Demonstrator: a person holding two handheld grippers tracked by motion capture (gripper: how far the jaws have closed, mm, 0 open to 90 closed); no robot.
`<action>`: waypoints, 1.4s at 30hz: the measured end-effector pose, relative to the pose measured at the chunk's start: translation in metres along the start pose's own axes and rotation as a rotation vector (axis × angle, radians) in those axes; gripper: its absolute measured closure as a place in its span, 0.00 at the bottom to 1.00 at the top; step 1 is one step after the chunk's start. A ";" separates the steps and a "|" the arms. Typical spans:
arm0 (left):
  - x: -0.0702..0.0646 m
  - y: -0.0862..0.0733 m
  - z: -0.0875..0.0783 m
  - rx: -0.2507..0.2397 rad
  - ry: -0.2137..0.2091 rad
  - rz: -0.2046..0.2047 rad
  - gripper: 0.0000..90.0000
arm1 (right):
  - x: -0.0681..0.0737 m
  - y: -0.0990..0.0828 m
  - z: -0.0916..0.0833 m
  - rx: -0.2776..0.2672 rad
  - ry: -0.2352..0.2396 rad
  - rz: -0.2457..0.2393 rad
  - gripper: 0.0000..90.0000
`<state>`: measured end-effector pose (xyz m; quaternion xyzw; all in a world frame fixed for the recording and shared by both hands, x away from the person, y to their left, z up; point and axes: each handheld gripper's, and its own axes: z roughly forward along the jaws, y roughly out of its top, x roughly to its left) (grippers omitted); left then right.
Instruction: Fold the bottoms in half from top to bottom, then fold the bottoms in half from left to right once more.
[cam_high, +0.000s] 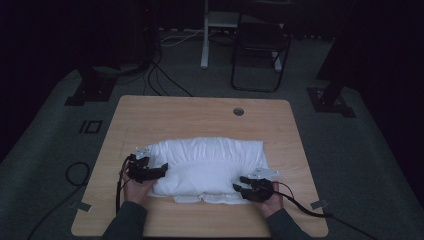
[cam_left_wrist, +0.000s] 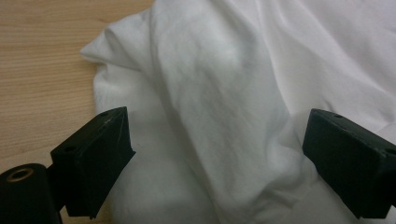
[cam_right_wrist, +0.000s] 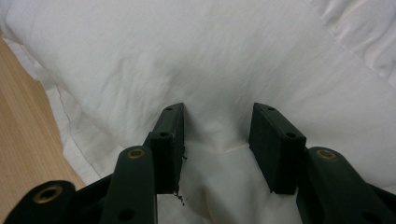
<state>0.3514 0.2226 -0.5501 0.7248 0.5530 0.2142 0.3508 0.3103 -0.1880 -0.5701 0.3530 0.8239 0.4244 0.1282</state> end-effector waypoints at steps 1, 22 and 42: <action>0.000 0.000 0.000 0.000 0.000 0.000 0.08 | 0.000 0.000 0.000 0.000 0.000 0.000 0.60; 0.011 -0.006 0.008 0.051 0.075 -0.057 0.00 | -0.001 -0.001 0.000 -0.006 0.012 -0.003 0.59; -0.006 -0.011 0.002 0.007 0.001 0.006 0.50 | -0.001 -0.002 0.000 -0.011 0.014 -0.008 0.58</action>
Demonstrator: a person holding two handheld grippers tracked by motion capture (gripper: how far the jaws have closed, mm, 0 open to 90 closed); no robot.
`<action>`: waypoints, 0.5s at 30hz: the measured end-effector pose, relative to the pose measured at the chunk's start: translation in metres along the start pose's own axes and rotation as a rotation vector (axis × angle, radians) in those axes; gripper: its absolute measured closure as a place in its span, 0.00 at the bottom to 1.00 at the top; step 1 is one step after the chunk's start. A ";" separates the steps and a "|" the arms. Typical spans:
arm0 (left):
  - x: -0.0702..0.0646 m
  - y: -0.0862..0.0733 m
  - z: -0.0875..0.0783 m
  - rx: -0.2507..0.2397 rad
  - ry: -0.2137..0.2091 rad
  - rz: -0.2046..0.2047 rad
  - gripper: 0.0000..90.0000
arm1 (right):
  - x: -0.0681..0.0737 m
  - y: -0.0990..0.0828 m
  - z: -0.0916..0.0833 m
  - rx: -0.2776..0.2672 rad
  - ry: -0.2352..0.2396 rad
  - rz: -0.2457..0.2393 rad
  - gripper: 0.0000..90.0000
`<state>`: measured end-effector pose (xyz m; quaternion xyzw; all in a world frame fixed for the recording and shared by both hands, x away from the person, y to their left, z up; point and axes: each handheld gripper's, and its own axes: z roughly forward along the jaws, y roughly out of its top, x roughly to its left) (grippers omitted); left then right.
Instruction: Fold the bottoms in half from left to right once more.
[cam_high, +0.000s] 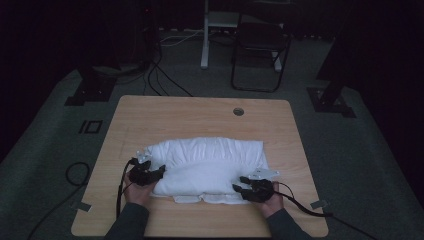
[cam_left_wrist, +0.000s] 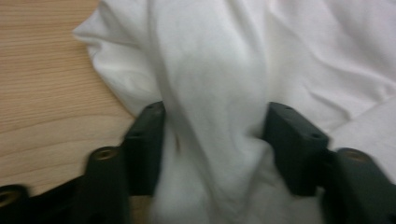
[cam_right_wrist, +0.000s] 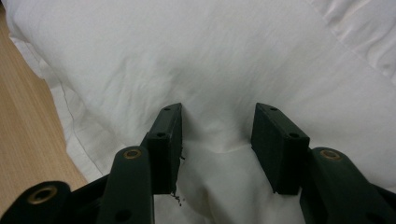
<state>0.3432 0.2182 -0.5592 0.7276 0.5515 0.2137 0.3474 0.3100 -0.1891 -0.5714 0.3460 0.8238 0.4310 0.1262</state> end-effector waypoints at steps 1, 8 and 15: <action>0.000 0.000 0.000 0.000 -0.009 0.000 0.55 | 0.000 0.000 0.000 0.000 0.000 0.000 0.58; 0.000 -0.001 0.000 -0.001 -0.082 -0.024 0.82 | 0.000 0.000 0.000 0.003 0.003 0.002 0.57; 0.000 -0.001 0.000 0.000 -0.092 -0.021 0.86 | 0.001 0.001 0.000 0.009 0.002 -0.004 0.55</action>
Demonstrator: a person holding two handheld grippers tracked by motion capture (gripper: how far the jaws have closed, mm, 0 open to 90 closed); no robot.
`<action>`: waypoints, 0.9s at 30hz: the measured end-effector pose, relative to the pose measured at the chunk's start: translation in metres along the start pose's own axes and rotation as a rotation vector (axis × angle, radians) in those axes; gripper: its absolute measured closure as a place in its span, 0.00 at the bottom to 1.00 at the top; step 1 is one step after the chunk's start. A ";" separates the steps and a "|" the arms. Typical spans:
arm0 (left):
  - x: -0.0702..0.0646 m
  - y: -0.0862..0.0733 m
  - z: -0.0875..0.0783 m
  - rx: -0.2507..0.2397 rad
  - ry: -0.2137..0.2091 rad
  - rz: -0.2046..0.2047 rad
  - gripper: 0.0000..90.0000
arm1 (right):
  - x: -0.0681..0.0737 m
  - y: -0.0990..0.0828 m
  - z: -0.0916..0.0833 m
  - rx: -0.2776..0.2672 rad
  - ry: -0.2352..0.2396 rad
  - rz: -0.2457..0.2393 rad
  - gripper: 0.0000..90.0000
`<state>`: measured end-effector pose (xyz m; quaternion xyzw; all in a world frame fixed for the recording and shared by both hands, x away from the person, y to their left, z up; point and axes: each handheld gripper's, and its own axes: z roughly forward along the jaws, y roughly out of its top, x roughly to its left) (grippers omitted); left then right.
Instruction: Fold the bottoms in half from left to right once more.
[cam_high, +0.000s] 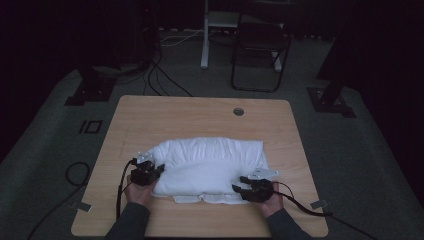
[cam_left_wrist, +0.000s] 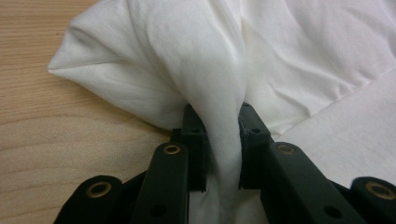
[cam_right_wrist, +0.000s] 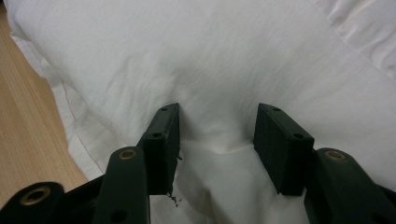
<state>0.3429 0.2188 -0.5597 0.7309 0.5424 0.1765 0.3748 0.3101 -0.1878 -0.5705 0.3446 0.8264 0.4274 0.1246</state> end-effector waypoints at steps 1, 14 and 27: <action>0.000 0.000 0.000 0.000 0.001 0.000 0.86 | 0.000 0.000 0.000 0.002 0.000 0.001 0.55; 0.006 0.001 0.000 -0.003 -0.040 -0.046 0.89 | 0.019 0.049 -0.011 -0.089 0.013 -0.038 0.79; 0.015 0.014 -0.027 -0.117 -0.146 -0.144 0.89 | 0.026 0.093 0.056 -0.014 -0.058 -0.050 0.90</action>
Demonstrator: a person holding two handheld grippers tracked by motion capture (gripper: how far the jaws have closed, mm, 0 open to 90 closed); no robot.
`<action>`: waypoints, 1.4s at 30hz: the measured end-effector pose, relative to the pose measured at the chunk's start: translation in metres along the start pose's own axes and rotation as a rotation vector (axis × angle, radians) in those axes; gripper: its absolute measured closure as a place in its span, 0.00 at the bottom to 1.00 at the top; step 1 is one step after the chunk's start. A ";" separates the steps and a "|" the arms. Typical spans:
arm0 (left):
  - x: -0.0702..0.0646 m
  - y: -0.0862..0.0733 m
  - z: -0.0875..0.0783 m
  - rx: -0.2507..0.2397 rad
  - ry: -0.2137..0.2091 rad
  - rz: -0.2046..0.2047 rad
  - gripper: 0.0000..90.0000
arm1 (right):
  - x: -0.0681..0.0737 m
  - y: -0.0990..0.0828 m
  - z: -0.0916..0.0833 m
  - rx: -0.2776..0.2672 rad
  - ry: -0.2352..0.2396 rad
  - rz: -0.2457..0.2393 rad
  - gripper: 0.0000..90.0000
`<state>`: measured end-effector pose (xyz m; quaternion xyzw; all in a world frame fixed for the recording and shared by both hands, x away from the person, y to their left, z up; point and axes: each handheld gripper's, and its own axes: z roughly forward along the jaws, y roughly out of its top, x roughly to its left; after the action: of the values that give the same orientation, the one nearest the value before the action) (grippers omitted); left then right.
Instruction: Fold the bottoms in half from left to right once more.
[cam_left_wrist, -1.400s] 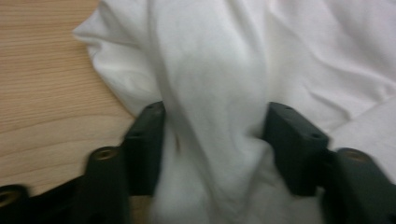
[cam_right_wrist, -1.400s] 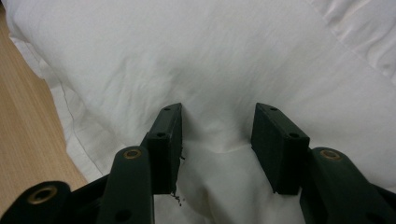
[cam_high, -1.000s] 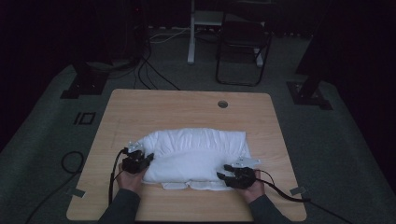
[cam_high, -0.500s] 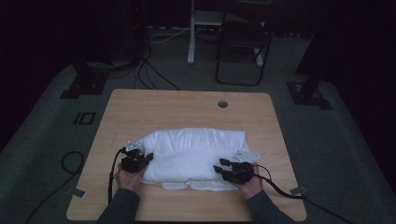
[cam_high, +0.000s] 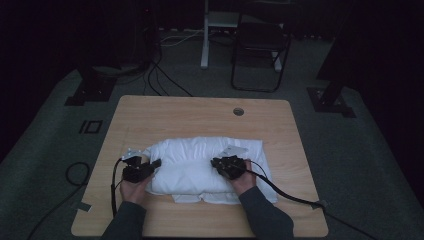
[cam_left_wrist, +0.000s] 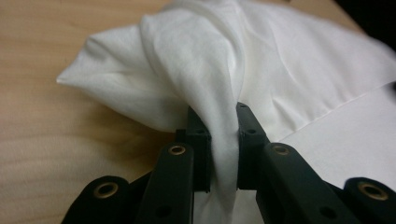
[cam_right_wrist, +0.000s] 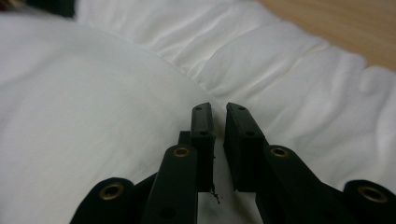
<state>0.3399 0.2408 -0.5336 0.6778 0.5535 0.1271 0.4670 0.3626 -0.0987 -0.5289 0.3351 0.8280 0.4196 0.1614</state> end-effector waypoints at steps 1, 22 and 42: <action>-0.001 0.003 -0.002 -0.011 -0.008 0.002 0.90 | 0.001 -0.001 0.006 0.013 -0.001 0.001 0.91; -0.028 0.041 -0.008 -0.078 -0.033 0.107 0.90 | 0.017 -0.001 -0.022 0.023 0.059 -0.097 0.75; -0.031 0.053 -0.025 -0.130 -0.023 0.117 0.90 | 0.029 -0.002 -0.012 0.016 0.017 -0.131 0.63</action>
<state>0.3445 0.2286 -0.4686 0.6786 0.4979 0.1821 0.5083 0.3343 -0.0867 -0.5226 0.2777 0.8528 0.4044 0.1789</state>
